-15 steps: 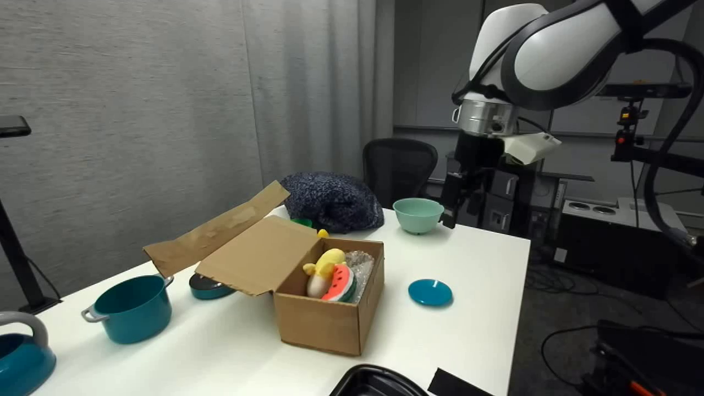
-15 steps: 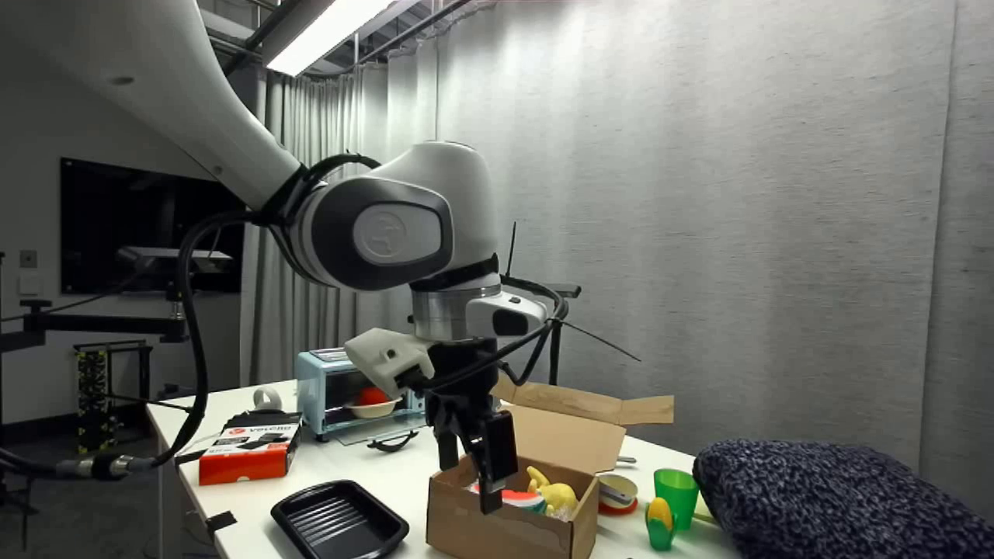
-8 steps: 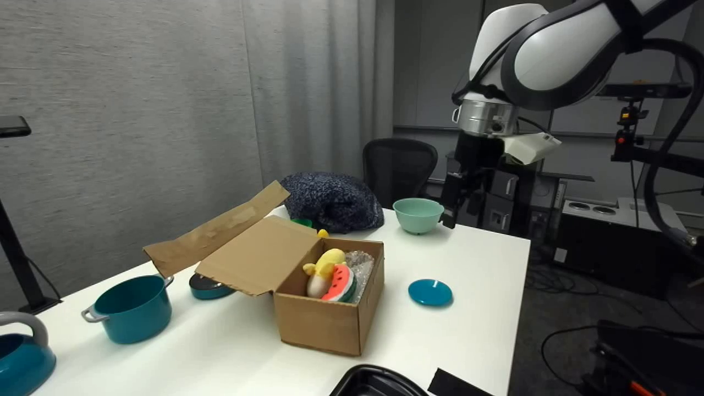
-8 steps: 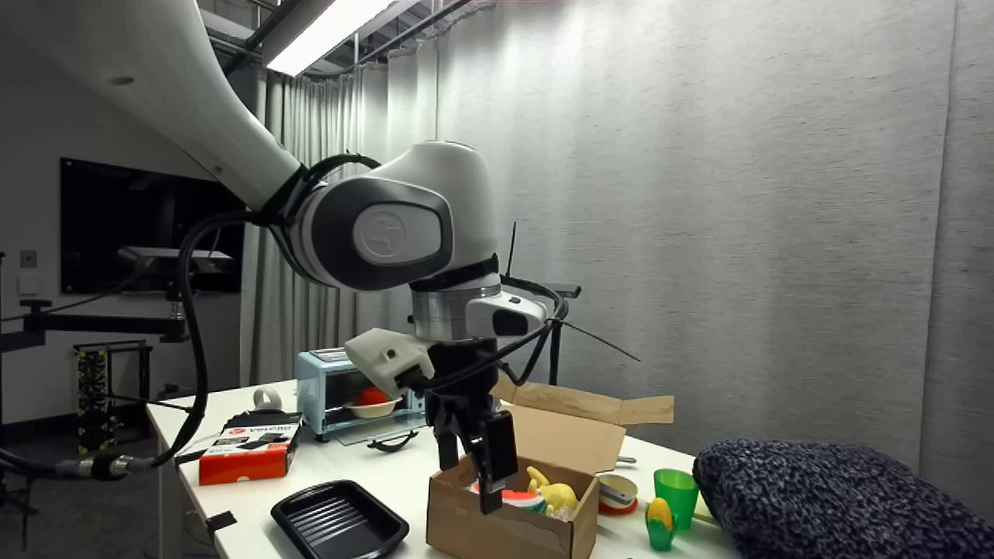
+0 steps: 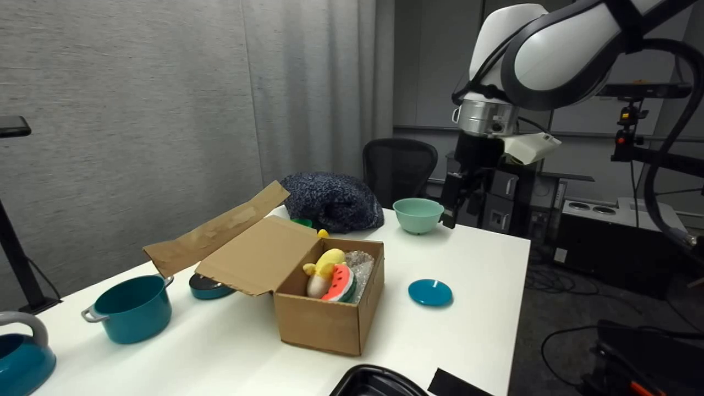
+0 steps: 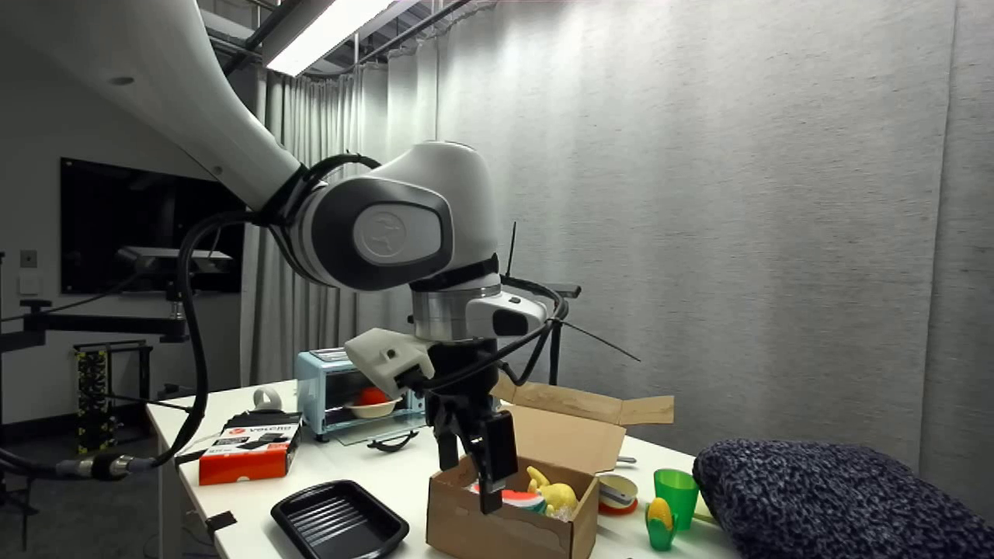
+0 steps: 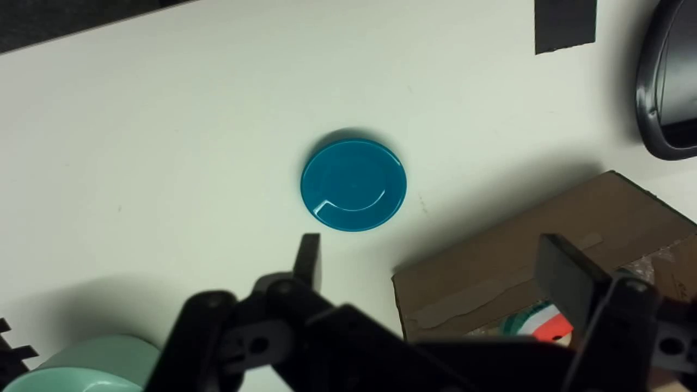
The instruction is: Take the watermelon out of the brown box and put it inside the green bowl
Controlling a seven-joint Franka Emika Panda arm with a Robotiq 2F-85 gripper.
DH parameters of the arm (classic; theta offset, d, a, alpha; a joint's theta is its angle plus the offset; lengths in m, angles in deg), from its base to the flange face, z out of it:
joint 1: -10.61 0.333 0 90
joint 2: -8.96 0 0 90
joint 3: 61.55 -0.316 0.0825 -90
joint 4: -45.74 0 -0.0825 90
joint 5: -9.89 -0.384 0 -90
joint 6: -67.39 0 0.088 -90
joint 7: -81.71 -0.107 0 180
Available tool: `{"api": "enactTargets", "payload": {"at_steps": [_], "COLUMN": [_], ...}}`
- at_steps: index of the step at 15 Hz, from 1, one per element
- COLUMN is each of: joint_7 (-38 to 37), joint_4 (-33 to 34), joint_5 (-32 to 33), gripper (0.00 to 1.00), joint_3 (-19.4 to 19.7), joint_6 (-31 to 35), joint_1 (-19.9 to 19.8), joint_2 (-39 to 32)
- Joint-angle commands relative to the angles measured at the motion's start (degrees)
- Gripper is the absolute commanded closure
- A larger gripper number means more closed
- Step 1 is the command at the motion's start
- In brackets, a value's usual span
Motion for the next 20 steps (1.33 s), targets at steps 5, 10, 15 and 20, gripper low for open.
{"api": "enactTargets", "payload": {"at_steps": [5, 10, 15, 20], "joint_7": [-1.1, -13.5, -19.7, -22.4], "joint_4": [2.6, 8.7, 12.3, 18.5], "joint_5": [-2.8, -5.0, -2.9, -2.4], "gripper": [0.0, 0.0, 0.0, 0.0], "joint_3": [3.1, -4.9, -6.0, -5.5], "joint_6": [1.4, 16.2, 18.5, 18.5], "joint_1": [-1.5, 4.6, 8.9, 11.1], "joint_2": [0.9, -15.8, -22.1, -28.9]}}
